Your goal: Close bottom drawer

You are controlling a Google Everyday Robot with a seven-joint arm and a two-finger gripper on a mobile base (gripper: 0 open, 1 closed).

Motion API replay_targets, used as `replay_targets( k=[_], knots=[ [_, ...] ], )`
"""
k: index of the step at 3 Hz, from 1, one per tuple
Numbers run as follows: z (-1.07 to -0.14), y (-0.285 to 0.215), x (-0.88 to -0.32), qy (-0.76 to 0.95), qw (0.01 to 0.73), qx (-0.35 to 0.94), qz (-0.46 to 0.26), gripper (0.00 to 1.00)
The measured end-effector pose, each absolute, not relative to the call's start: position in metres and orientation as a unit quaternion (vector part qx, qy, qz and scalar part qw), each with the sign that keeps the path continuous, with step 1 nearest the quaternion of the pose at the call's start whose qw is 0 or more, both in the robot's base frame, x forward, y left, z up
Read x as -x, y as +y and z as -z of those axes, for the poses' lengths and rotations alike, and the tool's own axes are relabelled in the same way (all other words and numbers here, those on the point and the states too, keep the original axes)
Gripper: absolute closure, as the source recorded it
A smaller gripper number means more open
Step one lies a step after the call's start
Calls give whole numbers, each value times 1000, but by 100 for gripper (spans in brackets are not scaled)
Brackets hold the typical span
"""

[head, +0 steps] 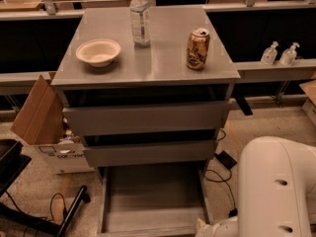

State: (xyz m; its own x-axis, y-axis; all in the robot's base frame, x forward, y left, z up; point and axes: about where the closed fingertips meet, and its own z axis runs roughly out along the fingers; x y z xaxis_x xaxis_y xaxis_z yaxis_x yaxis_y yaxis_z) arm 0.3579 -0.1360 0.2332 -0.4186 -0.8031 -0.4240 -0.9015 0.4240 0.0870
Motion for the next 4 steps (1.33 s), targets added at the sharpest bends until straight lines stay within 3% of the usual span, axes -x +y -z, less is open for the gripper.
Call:
replay_targets(
  k=[1,2,4],
  knots=[
    [-246,-146,-363,831,174,510,-139,0],
    [-247,-146,-363,831,176,509,-138,15],
    [-238,-144,-358,830,171,512,-139,61]
  ],
)
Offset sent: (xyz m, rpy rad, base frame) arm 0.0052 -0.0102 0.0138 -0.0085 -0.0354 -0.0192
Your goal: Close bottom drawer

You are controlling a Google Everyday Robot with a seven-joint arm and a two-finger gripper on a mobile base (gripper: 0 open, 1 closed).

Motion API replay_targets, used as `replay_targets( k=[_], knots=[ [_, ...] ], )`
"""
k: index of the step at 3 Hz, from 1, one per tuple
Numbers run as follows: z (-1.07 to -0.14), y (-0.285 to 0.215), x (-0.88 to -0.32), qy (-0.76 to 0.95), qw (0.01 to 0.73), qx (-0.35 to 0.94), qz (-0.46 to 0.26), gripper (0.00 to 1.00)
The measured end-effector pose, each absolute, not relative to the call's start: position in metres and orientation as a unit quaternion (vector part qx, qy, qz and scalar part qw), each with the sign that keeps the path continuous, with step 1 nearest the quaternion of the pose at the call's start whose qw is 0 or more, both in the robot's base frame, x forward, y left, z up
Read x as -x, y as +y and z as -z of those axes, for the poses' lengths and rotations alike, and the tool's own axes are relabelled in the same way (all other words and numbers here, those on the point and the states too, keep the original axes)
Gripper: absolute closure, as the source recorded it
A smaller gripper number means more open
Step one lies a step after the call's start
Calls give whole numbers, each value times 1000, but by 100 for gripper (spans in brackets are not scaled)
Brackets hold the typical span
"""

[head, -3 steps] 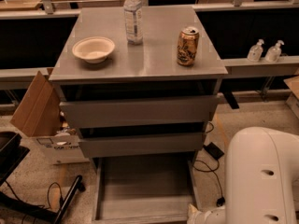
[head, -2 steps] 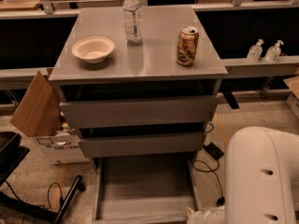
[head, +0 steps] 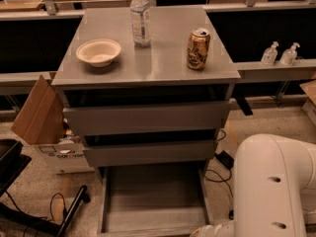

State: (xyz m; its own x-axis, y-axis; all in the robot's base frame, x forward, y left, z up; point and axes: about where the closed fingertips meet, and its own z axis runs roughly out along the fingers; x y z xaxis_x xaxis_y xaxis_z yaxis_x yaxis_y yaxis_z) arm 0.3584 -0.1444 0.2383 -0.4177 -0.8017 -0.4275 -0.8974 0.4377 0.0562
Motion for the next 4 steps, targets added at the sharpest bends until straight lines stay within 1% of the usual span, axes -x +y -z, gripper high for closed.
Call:
replay_targets(
  k=[1,2,4],
  knots=[
    [-213,-141,-352,828,161,517,-146,85],
    [-176,-134,-347,821,172,521,-161,100],
    [-107,-117,-367,800,208,534,-178,100]
  ],
)
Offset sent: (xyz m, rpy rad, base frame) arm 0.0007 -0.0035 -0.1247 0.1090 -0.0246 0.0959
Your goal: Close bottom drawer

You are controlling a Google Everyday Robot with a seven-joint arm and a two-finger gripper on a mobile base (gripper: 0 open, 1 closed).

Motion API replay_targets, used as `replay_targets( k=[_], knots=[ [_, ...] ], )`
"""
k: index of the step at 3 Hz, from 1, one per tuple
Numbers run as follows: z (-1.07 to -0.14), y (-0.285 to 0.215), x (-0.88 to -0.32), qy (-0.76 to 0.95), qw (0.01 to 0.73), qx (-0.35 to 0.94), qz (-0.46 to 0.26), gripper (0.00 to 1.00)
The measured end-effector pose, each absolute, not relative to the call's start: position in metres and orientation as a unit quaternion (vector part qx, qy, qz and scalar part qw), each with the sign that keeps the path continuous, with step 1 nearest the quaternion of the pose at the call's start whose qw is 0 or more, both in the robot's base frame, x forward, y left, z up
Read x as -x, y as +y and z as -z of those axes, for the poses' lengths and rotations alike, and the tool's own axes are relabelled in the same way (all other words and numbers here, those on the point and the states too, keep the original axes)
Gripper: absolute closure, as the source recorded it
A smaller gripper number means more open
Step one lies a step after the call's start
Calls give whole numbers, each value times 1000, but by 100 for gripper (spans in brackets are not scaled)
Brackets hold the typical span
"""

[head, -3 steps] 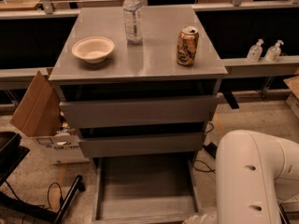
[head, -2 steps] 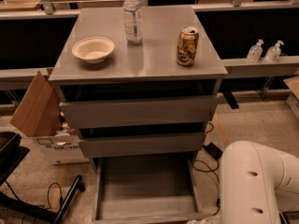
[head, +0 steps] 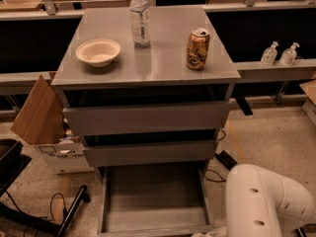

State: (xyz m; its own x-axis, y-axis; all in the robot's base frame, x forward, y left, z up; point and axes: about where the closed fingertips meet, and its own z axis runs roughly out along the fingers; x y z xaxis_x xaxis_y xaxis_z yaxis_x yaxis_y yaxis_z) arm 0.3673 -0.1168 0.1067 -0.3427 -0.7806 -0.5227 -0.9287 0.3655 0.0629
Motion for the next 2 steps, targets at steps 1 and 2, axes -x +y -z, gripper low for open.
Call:
replay_targets(
  k=[1,2],
  knots=[
    [-95,-119,-390,790,221,545,-175,100],
    [-95,-119,-390,790,221,545,-175,100]
  ],
)
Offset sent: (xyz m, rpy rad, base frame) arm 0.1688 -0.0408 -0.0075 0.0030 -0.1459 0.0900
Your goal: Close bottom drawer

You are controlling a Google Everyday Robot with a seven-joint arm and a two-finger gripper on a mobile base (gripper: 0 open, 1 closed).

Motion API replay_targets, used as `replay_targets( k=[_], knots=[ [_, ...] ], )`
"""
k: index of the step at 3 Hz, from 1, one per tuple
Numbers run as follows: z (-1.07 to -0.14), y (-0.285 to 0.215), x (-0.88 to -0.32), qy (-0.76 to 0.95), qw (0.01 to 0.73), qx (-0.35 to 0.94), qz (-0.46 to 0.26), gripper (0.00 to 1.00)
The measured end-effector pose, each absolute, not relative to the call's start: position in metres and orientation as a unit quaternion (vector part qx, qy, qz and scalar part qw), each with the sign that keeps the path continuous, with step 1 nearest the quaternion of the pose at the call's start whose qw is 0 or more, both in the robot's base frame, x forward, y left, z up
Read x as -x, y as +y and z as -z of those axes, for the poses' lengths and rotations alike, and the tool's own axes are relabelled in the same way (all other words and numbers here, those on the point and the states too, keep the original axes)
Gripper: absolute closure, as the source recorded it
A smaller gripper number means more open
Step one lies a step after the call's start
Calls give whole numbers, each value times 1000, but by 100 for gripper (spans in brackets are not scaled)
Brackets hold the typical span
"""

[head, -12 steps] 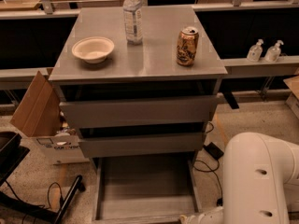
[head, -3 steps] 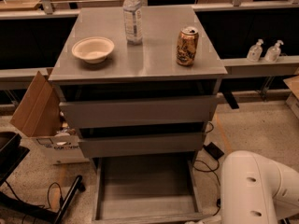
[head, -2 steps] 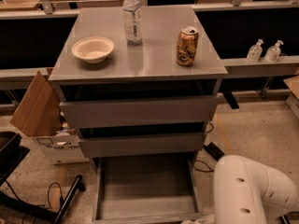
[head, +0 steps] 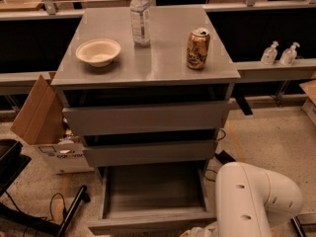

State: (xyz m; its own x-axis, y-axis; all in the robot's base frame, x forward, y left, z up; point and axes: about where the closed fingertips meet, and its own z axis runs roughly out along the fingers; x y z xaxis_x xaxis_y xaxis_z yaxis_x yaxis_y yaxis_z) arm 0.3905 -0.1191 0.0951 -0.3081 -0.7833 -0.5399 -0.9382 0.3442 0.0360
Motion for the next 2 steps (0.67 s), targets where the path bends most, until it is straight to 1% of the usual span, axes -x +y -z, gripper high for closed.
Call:
replay_targets(
  k=[1,2],
  knots=[
    [-108,-122,-453,771,240,568,-159,100],
    [-111,-122,-462,765,244,576,-155,100]
  ],
)
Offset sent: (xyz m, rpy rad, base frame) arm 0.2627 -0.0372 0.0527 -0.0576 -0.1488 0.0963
